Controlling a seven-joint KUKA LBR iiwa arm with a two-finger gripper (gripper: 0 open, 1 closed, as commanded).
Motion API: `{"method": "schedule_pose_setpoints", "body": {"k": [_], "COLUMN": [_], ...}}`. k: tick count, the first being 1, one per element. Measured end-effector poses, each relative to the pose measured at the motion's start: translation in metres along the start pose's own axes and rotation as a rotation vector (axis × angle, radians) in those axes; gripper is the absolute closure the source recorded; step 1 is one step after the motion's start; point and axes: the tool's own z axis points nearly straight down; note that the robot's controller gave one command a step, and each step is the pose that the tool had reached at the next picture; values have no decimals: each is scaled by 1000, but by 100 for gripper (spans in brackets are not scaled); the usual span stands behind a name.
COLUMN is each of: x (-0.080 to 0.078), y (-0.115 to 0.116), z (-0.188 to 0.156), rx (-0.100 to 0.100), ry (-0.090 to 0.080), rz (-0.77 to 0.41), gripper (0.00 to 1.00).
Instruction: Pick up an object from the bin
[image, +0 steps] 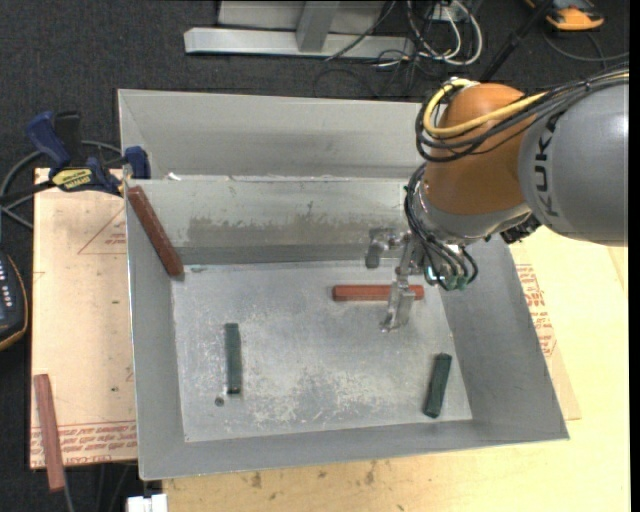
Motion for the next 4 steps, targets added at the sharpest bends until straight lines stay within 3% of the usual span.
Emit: {"method": "schedule_pose_setpoints", "body": {"k": [1, 2, 3, 4], "x": [-28, -30, -31, -48], "y": [-45, -44, -71, -72], "z": [115, 109, -31, -99], "rx": [1, 1, 3, 4], "ry": [-2, -9, -19, -16], "rz": [17, 14, -30, -349], "gripper": [0, 100, 100, 100]}}
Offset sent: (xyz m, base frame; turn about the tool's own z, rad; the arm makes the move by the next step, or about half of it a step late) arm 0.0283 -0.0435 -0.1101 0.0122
